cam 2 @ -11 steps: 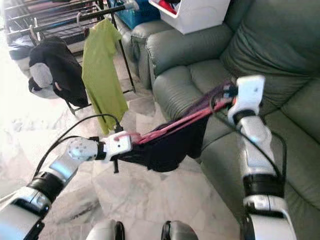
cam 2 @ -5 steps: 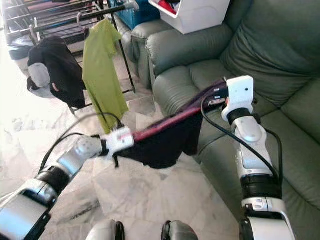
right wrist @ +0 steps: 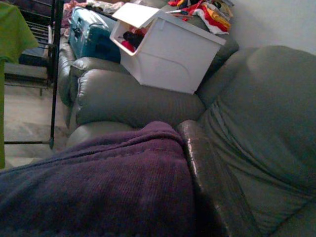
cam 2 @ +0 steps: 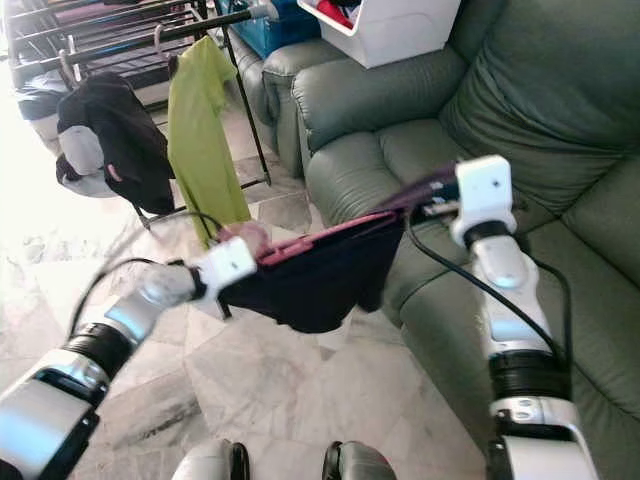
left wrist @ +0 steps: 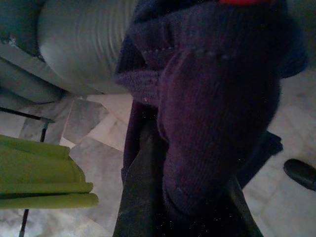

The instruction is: Hang hanger

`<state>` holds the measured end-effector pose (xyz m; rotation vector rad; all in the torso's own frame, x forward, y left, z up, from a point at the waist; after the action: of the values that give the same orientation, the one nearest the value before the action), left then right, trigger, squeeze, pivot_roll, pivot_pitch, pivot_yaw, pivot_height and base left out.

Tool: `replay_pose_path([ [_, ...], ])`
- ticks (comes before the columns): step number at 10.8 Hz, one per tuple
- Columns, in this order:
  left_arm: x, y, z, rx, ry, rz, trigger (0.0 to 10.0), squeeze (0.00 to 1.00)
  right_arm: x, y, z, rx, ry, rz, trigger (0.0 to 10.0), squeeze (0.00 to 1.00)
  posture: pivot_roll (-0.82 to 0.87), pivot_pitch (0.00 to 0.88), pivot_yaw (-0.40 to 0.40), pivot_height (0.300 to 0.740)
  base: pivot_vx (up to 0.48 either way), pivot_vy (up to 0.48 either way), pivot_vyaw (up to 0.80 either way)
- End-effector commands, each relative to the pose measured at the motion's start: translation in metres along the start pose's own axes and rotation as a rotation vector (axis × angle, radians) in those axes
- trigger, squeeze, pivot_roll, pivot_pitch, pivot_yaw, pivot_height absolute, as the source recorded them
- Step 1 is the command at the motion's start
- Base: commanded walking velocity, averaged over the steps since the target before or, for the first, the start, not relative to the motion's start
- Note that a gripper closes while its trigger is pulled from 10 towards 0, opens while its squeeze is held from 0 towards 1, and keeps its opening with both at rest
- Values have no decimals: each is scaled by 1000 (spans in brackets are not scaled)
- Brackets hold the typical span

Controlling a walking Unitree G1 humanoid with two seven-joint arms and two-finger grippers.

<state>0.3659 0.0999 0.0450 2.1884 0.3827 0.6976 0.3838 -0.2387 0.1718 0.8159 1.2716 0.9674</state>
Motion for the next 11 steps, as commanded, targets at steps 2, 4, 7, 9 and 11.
replay_pose_path([
  [2,15,-69,-33,227,72,-101,0,0,-58,4,-7,-18,-216,14,0,0,-80,85,-8,740,0,0,0],
  [4,3,-80,-32,294,17,-29,0,0,-50,13,-1,-32,-218,35,0,0,-85,85,-7,740,0,0,0],
  [7,-27,-62,-2,269,-34,-41,0,0,21,50,27,-97,-140,163,0,0,-77,76,-10,740,0,0,0],
  [9,-31,-44,12,225,-11,-101,0,0,80,63,28,-116,76,121,0,0,-73,75,-11,740,0,0,0],
  [11,-35,-21,24,131,12,-270,0,0,107,53,20,-75,194,93,0,0,-80,71,-9,740,0,0,0],
])
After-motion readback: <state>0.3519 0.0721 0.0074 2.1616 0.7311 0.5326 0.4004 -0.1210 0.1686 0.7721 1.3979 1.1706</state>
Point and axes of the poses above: a point about 5 cm out from each wrist's last joint towards the gripper, its own z axis pointing out of the wrist towards the gripper, its own y axis along the axis of the wrist's last joint, x = y × z, the point moved 5 cm from there along z, pointing out of the wrist towards the gripper, and after that the axes turned 3 degrees about -z, right-handed, at the moved point
